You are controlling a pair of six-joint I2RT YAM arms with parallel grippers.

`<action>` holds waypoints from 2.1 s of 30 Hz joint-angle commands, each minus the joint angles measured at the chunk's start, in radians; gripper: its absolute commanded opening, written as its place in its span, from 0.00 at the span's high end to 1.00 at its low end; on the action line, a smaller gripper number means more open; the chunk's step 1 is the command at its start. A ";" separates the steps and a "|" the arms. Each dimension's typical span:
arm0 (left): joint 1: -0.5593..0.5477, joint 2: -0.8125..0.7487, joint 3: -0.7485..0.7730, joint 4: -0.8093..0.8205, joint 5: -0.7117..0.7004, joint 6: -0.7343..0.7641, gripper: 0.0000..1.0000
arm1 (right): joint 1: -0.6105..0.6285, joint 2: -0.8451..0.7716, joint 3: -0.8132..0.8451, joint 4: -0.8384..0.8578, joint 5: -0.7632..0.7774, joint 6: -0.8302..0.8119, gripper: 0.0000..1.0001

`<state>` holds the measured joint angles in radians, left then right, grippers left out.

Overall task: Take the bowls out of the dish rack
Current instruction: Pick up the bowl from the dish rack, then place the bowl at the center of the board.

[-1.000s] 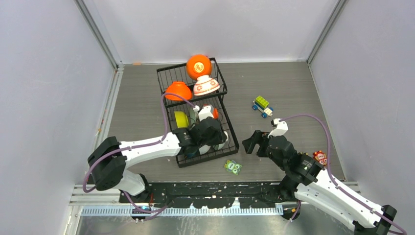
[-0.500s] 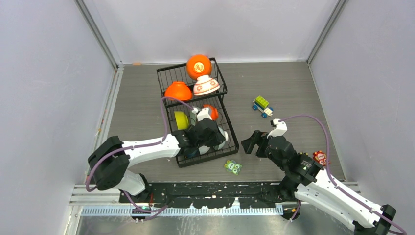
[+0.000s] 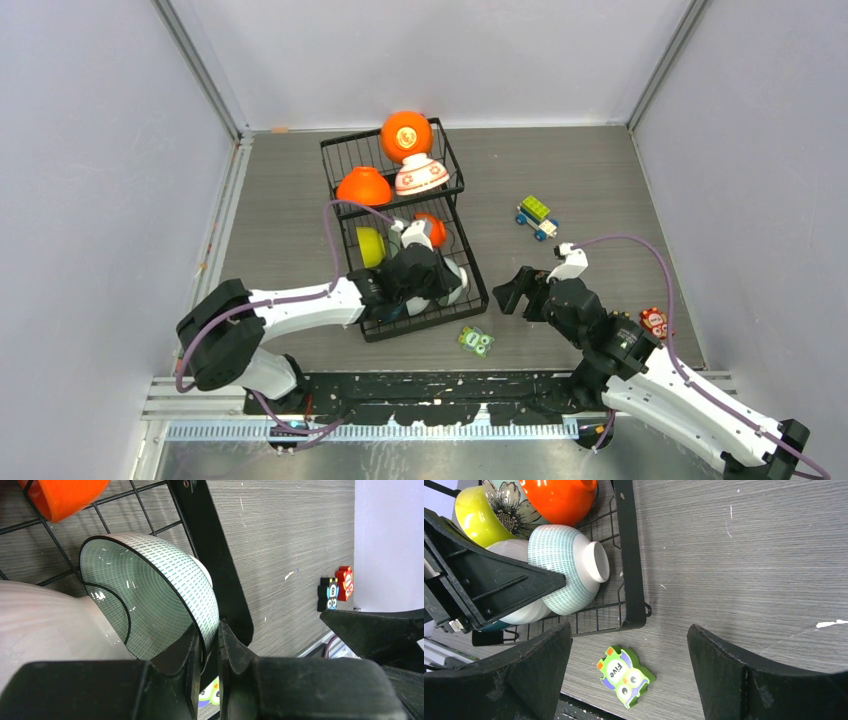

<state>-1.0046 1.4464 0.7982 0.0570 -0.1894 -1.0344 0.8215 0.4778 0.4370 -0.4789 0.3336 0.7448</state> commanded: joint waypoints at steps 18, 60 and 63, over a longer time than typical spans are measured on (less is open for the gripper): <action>0.012 -0.133 -0.170 0.470 0.114 0.115 1.00 | 0.001 0.081 -0.015 0.125 -0.040 0.027 0.15; 0.014 -0.327 -0.150 0.520 0.349 0.299 1.00 | 0.001 -0.083 0.169 -0.058 0.023 -0.035 0.12; 0.012 -0.377 -0.102 0.393 0.380 0.350 1.00 | 0.001 -0.091 0.251 -0.115 0.033 -0.056 0.06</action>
<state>-0.9928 1.1618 0.5888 0.4919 0.1173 -0.7689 0.8215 0.4019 0.5713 -0.5327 0.3241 0.7311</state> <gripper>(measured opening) 0.102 0.912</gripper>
